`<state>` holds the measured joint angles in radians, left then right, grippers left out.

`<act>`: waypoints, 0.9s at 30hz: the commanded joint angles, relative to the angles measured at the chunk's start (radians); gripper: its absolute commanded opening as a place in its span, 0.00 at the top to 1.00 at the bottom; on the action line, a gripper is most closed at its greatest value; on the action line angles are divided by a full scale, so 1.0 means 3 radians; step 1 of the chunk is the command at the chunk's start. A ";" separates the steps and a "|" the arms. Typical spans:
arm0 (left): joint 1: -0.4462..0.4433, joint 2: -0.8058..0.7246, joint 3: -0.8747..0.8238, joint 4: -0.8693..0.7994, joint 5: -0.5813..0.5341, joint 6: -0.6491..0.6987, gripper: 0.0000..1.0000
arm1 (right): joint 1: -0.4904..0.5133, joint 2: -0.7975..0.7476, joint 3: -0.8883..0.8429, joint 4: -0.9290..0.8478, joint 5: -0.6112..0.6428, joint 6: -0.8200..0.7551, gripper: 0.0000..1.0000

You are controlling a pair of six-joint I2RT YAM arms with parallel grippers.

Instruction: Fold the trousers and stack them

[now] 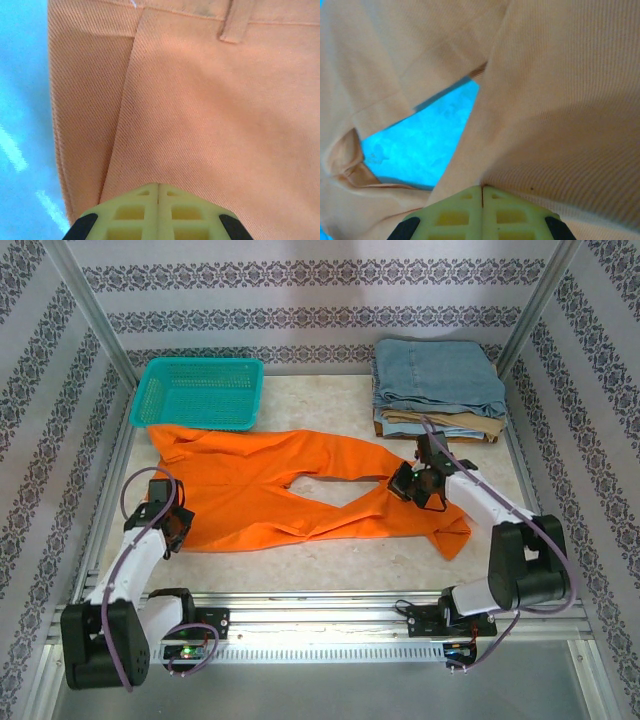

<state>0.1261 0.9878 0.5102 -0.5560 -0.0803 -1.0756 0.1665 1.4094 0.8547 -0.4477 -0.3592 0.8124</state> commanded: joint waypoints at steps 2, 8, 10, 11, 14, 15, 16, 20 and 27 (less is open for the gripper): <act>0.0019 -0.0274 0.0200 -0.0373 -0.0030 0.0201 1.00 | 0.0002 -0.0321 0.0193 -0.0168 -0.0056 -0.0089 1.00; 0.0020 -0.0333 0.0273 -0.0237 0.0177 0.0237 1.00 | 0.0002 -0.0415 0.0458 -0.0219 0.0042 -0.0199 1.00; 0.0021 -0.0241 0.0269 -0.0113 0.0314 0.0237 1.00 | -0.0002 -0.0265 0.0799 -0.0234 0.0093 -0.0306 1.00; 0.0020 -0.0196 0.0262 -0.0059 0.0351 0.0231 1.00 | -0.0002 -0.0160 0.1026 -0.0272 0.0121 -0.0350 1.00; 0.0018 -0.0093 0.0192 0.0112 0.0331 0.0215 1.00 | 0.0011 0.0236 0.1666 -0.0263 0.0008 -0.0494 1.00; 0.0020 -0.0073 0.0145 0.0197 0.0308 0.0216 1.00 | 0.0022 0.0364 0.1923 -0.0305 -0.0035 -0.0568 1.00; 0.0019 -0.0064 0.0109 0.0264 0.0300 0.0229 1.00 | 0.0041 0.0505 0.2151 -0.0345 -0.0050 -0.0640 1.00; 0.0019 -0.0094 0.0052 0.0368 0.0320 0.0238 1.00 | 0.0102 0.0593 0.2594 -0.0510 -0.0019 -0.0790 1.00; 0.0021 -0.0444 -0.0036 0.0347 0.0329 0.0210 1.00 | 0.0350 -0.0992 0.0787 -0.0591 0.0761 -0.0646 1.00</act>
<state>0.1265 0.8932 0.5106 -0.4706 0.0189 -1.0248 0.2455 1.2919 1.2617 -0.5526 -0.2508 0.6044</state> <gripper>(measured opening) 0.045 0.055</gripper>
